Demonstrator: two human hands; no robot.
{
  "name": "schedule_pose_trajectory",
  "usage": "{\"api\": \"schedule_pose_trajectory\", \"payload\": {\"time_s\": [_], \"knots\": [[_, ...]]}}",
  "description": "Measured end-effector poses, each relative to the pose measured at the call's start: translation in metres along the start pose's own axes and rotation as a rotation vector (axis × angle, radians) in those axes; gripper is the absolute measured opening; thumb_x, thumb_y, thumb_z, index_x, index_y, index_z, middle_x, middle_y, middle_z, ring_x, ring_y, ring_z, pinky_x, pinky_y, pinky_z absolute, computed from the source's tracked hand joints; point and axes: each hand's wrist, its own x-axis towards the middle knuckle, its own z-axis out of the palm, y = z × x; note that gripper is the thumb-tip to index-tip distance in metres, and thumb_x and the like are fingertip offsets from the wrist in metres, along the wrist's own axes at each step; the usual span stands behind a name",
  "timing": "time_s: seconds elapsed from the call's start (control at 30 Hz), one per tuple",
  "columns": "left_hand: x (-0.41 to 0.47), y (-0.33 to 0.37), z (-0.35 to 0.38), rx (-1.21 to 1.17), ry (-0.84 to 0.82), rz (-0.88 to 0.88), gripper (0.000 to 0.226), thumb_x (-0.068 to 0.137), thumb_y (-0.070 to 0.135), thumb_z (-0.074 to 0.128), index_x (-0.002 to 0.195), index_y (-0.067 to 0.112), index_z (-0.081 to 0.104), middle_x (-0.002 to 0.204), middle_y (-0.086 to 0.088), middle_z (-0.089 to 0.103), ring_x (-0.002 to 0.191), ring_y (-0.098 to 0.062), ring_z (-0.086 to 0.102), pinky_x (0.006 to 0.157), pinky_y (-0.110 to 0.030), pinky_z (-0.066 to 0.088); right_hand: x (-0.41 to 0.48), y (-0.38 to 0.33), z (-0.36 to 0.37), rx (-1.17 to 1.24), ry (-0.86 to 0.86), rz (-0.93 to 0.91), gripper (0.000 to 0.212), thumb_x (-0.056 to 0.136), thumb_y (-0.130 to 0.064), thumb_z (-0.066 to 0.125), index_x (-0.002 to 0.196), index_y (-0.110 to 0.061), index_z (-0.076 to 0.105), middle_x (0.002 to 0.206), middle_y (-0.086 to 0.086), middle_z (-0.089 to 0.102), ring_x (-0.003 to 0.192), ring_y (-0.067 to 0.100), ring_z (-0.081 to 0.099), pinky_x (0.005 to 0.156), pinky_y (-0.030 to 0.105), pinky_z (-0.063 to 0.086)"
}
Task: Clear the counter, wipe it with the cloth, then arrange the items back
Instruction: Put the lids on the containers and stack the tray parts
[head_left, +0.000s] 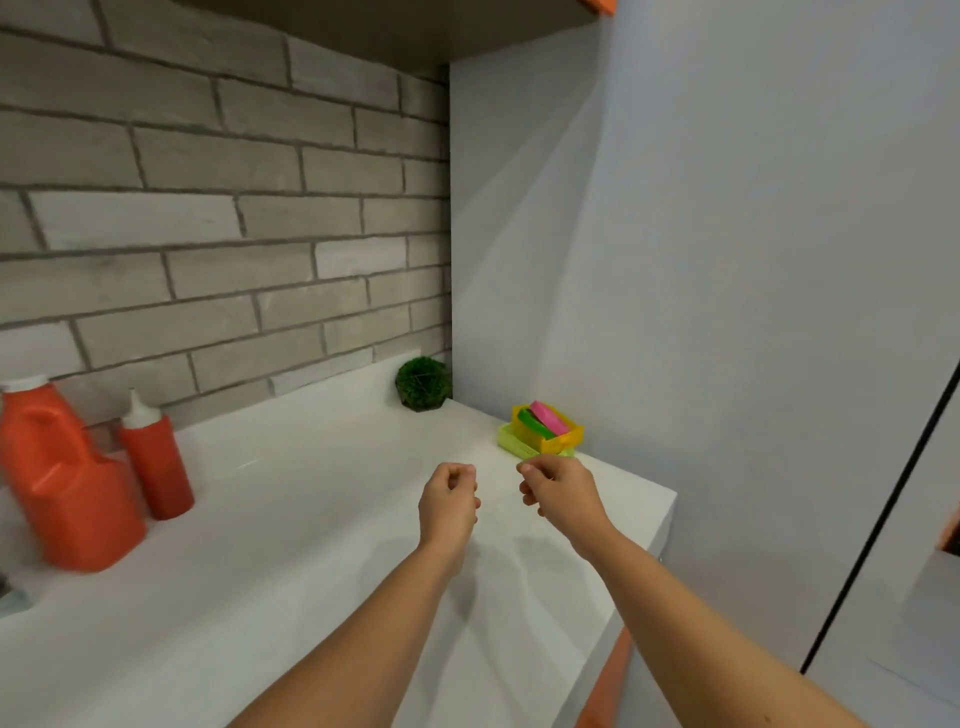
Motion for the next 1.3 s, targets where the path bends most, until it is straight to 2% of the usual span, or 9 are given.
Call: {"api": "schedule_pose_trajectory", "payload": {"time_s": [0.13, 0.27, 0.4, 0.5, 0.7, 0.87, 1.0, 1.13, 1.3], "knots": [[0.031, -0.005, 0.031, -0.001, 0.022, -0.019, 0.013, 0.097, 0.018, 0.045, 0.096, 0.009, 0.054, 0.079, 0.000, 0.051, 0.064, -0.013, 0.048, 0.056, -0.023, 0.040, 0.054, 0.015, -0.019, -0.072, 0.095, -0.048, 0.019, 0.093, -0.012, 0.049, 0.089, -0.006, 0.067, 0.068, 0.003, 0.054, 0.072, 0.023, 0.050, 0.060, 0.028, 0.037], [0.065, -0.009, 0.061, 0.010, 0.053, -0.053, 0.011, 0.096, 0.017, 0.045, 0.095, 0.010, 0.054, 0.078, 0.001, 0.050, 0.063, -0.013, 0.046, 0.055, -0.023, 0.039, 0.118, 0.034, -0.036, -0.158, 0.107, -0.083, 0.025, 0.093, -0.018, 0.051, 0.112, -0.011, 0.066, 0.105, 0.015, 0.058, 0.101, 0.030, 0.056, 0.086, 0.034, 0.043], [0.097, -0.019, 0.093, 0.022, 0.077, -0.099, 0.011, 0.096, 0.018, 0.046, 0.092, 0.011, 0.053, 0.076, 0.000, 0.049, 0.066, -0.015, 0.046, 0.057, -0.025, 0.041, 0.175, 0.061, -0.046, -0.215, 0.045, -0.077, 0.032, 0.093, -0.017, 0.050, 0.123, -0.009, 0.057, 0.120, 0.016, 0.052, 0.114, 0.030, 0.052, 0.098, 0.036, 0.040], [0.117, -0.030, 0.110, 0.043, 0.114, -0.123, 0.013, 0.095, 0.021, 0.047, 0.085, 0.016, 0.053, 0.083, 0.000, 0.053, 0.078, -0.020, 0.051, 0.065, -0.028, 0.044, 0.206, 0.078, -0.044, -0.283, -0.025, -0.069, 0.038, 0.096, -0.021, 0.046, 0.131, -0.008, 0.049, 0.130, 0.018, 0.046, 0.120, 0.032, 0.048, 0.103, 0.037, 0.037], [0.150, -0.050, 0.132, 0.118, 0.197, -0.190, 0.009, 0.093, 0.025, 0.050, 0.090, 0.017, 0.053, 0.101, -0.007, 0.055, 0.086, -0.024, 0.053, 0.079, -0.035, 0.048, 0.252, 0.099, -0.039, -0.342, -0.120, -0.032, 0.045, 0.099, -0.028, 0.038, 0.137, -0.004, 0.040, 0.139, 0.020, 0.042, 0.128, 0.034, 0.042, 0.105, 0.035, 0.032], [0.169, -0.062, 0.146, 0.118, 0.214, -0.259, 0.011, 0.093, 0.026, 0.049, 0.096, 0.016, 0.052, 0.118, -0.017, 0.053, 0.082, -0.023, 0.051, 0.074, -0.032, 0.049, 0.279, 0.103, -0.032, -0.374, -0.290, 0.072, 0.056, 0.100, -0.040, 0.029, 0.143, -0.004, 0.030, 0.145, 0.020, 0.039, 0.134, 0.033, 0.036, 0.107, 0.036, 0.029], [0.180, -0.067, 0.151, 0.117, 0.219, -0.311, 0.028, 0.096, 0.032, 0.043, 0.110, 0.009, 0.052, 0.121, -0.013, 0.051, 0.103, -0.028, 0.053, 0.095, -0.041, 0.048, 0.293, 0.106, -0.029, -0.357, -0.402, 0.149, 0.065, 0.098, -0.051, 0.025, 0.134, -0.001, 0.045, 0.140, 0.020, 0.046, 0.129, 0.032, 0.043, 0.107, 0.034, 0.033], [0.187, -0.068, 0.159, -0.001, 0.211, -0.354, 0.043, 0.099, 0.038, 0.030, 0.118, 0.006, 0.051, 0.117, -0.014, 0.056, 0.095, -0.027, 0.053, 0.082, -0.035, 0.049, 0.293, 0.106, -0.025, -0.320, -0.438, 0.137, 0.062, 0.098, -0.049, 0.025, 0.130, -0.002, 0.050, 0.137, 0.018, 0.049, 0.127, 0.031, 0.046, 0.105, 0.033, 0.033], [0.214, -0.111, 0.160, -0.028, 0.228, -0.385, 0.056, 0.084, 0.050, 0.033, 0.116, 0.009, 0.055, 0.114, -0.014, 0.063, 0.102, -0.031, 0.061, 0.092, -0.046, 0.051, 0.287, 0.108, -0.016, -0.287, -0.448, 0.131, 0.057, 0.100, -0.046, 0.026, 0.129, -0.003, 0.049, 0.135, 0.018, 0.050, 0.123, 0.031, 0.048, 0.100, 0.032, 0.036]]}}
